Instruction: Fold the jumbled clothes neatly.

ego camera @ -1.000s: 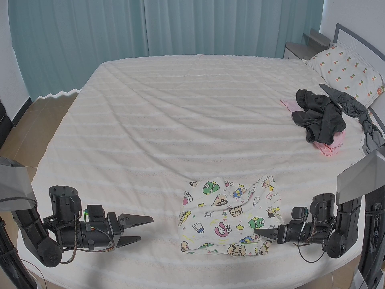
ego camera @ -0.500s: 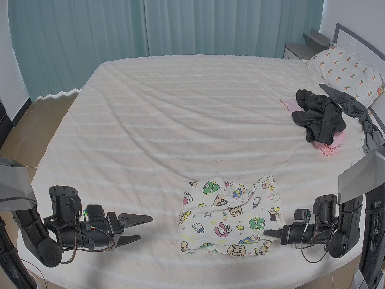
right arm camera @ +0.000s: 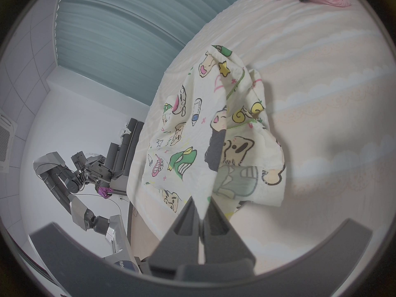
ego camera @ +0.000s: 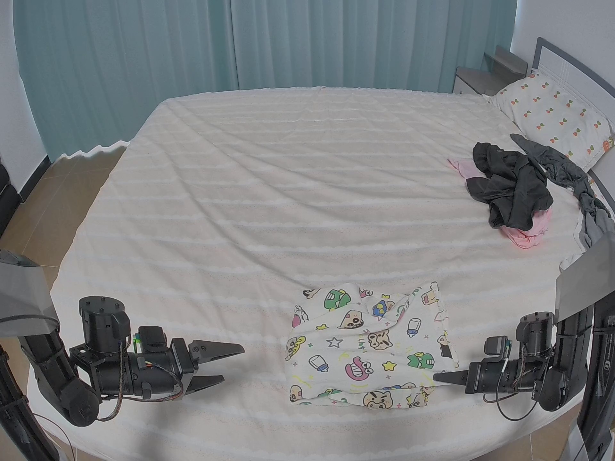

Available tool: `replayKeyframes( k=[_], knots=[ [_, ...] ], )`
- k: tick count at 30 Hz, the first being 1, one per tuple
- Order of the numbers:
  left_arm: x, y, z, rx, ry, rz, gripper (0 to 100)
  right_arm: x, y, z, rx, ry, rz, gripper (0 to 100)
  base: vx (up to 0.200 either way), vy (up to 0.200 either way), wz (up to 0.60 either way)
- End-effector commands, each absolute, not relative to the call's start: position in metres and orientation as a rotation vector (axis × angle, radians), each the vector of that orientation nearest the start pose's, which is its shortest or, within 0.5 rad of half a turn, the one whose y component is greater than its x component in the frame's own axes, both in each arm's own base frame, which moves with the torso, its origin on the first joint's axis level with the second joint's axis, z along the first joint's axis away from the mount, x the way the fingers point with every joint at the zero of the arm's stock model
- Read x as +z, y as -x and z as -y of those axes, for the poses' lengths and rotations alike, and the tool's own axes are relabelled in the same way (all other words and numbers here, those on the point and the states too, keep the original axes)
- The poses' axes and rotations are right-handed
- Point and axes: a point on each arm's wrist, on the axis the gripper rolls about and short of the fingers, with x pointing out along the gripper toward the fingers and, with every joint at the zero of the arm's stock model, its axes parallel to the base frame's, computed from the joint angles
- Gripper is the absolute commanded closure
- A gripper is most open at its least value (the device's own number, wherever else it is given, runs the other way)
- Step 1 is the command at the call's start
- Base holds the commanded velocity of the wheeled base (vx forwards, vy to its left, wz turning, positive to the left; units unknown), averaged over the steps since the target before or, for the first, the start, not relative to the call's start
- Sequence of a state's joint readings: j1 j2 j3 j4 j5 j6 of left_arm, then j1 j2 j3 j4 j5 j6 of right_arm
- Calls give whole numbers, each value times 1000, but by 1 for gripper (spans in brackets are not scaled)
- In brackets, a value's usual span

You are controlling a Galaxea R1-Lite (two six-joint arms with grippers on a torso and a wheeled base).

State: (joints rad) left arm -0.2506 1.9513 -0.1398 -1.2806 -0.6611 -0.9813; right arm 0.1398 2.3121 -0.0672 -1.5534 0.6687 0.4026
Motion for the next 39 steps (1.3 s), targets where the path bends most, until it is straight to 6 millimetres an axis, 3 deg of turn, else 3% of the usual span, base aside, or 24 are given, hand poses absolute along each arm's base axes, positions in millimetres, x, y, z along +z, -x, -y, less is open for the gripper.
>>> replayKeyframes(
  k=[1, 16, 17, 22, 26, 27, 30, 34, 39],
  knots=[
    [41, -217, 70, -555, 1000, -938, 0, -27, -223, -44, 624, -554, -843, 100, 0, 0, 0],
    [39, -218, 70, -551, 999, -942, 0, -28, -219, -39, 605, -548, -857, 100, 0, 0, 0],
    [39, -218, 70, -551, 999, -942, 0, -28, -218, -39, 610, -536, -856, 0, 0, 0, 0],
    [39, -218, 70, -551, 999, -942, 0, -23, -209, -39, 639, -468, -834, 0, 0, 0, 0],
    [40, -218, 70, -543, 999, -936, 0, 2, -210, -43, 669, -408, -716, 0, 0, 0, 0],
    [39, -219, 70, -534, 998, -932, 0, 19, -210, -43, 657, -397, -640, 0, 0, 0, 0],
    [40, -219, 70, -529, 997, -926, 0, 33, -213, -42, 629, -387, -564, 0, 0, 0, 0],
    [39, -221, 70, -530, 997, -924, 0, 44, -253, -40, 542, -395, -435, 0, 0, 0, 0],
    [38, -222, 70, -528, 996, -928, 0, 59, -295, -45, 505, -450, -399, 0, 0, 0, 0]
  ],
)
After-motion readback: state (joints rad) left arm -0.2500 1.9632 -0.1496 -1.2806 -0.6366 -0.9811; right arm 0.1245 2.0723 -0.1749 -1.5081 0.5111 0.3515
